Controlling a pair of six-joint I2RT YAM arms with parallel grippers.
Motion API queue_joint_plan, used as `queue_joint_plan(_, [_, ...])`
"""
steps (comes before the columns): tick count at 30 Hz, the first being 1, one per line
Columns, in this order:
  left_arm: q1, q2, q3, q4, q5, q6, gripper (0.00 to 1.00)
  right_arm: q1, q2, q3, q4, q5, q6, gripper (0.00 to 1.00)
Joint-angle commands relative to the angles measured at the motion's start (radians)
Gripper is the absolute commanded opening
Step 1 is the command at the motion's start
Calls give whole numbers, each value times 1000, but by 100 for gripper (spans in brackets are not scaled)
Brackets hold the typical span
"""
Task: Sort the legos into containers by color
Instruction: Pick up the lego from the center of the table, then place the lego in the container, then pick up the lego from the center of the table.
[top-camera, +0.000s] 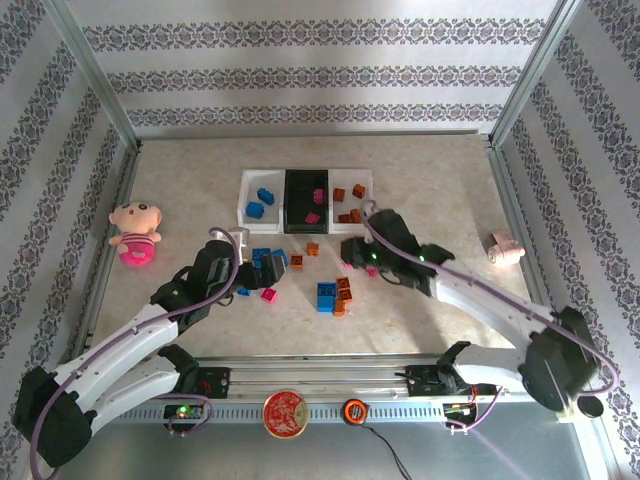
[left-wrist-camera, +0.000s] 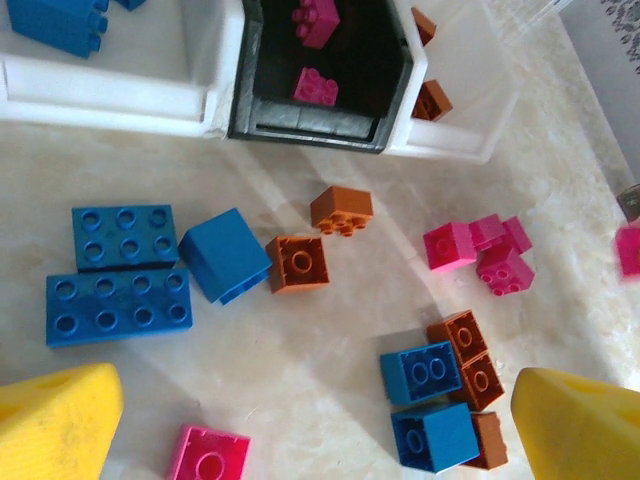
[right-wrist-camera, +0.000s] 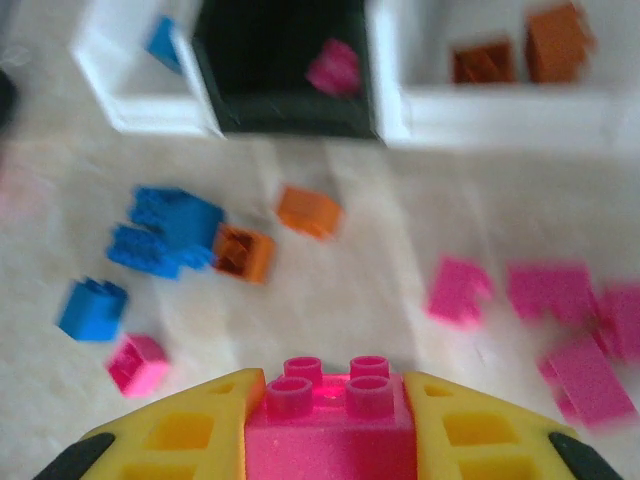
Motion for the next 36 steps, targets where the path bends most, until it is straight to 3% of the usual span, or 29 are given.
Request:
queue_joint_plan(1, [-1,-30,-26,-7,-4,-14,100,5,166,184,21,-24,-80,25])
queue_joint_plan(7, [-1,-41,-53,-29,8,-37,100,-11,529,538,-26,47,-116,26])
queue_joint_plan(13, [-1,-52,-64,-51,16,-43,100,-33,750,760,-72,79,-114,31])
queue_joint_plan(18, [-1,-75,-75,-53,21,-46,100,-37,825,869,-135,93,-122,57])
queue_joint_plan(25, [-1,-71,-58,-53,33,-32,100,-31,661,755,-123,94,-123,62])
queue_joint_plan(36, [1,-63,-75,10,57,-59,100,-45,184,127,-117,175,-49,66])
